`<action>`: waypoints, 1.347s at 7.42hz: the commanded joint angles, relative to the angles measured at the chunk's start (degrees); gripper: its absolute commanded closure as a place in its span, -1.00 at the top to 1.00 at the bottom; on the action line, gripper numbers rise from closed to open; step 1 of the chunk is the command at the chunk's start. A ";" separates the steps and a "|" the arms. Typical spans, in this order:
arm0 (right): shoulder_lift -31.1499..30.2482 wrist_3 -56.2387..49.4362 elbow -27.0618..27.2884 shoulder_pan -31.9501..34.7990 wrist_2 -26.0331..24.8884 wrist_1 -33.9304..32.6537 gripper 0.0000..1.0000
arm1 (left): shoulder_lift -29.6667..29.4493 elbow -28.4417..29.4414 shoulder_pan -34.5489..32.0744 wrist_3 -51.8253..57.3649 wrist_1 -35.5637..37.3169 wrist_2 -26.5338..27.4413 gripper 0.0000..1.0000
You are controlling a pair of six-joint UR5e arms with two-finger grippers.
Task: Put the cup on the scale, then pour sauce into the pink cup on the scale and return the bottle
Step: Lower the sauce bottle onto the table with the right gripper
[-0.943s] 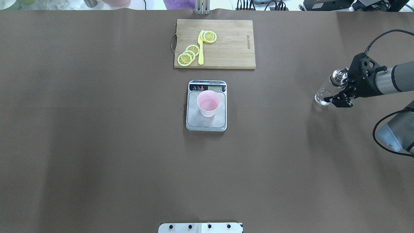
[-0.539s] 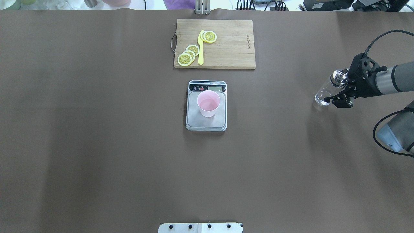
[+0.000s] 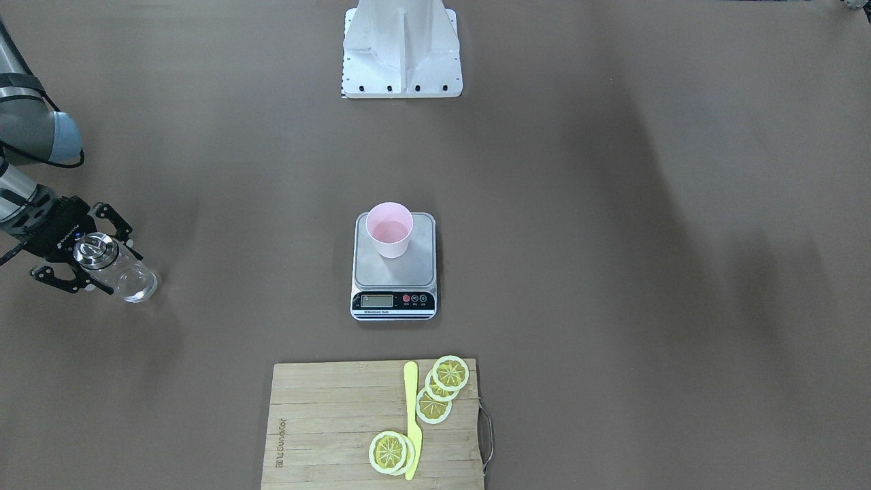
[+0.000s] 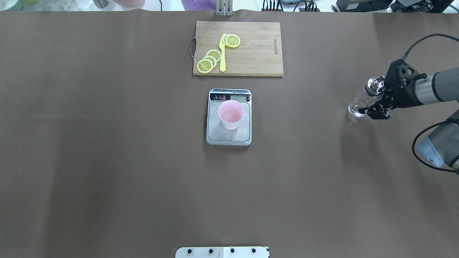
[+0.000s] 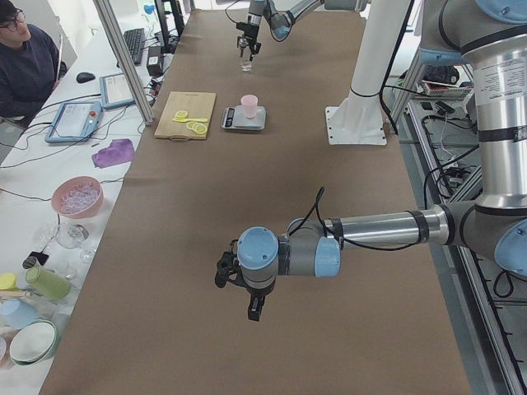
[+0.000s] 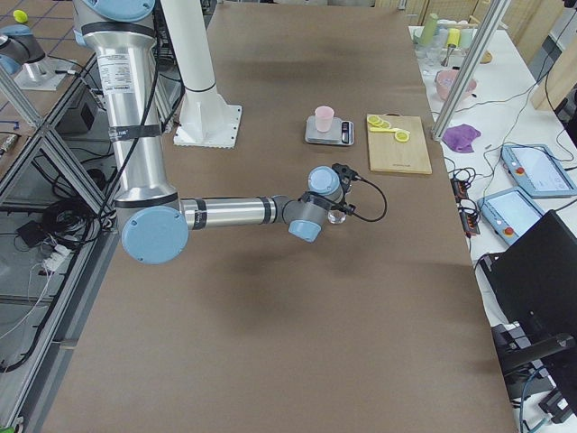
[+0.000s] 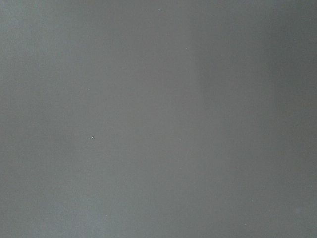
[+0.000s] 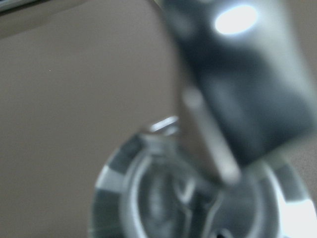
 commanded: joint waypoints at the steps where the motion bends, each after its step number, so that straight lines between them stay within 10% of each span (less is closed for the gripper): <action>1: 0.19 0.03 0.01 -0.02 1.56 -0.04 -0.39 | 0.00 -0.09 0.00 0.00 -0.03 0.00 0.96; 3: 0.19 0.11 -0.07 -0.02 1.74 -0.04 0.44 | -0.09 -0.09 0.00 0.00 0.06 0.00 0.96; 10: 0.02 0.38 -0.07 0.06 2.18 -0.04 0.98 | -0.26 -0.09 0.00 -0.09 0.06 0.00 0.96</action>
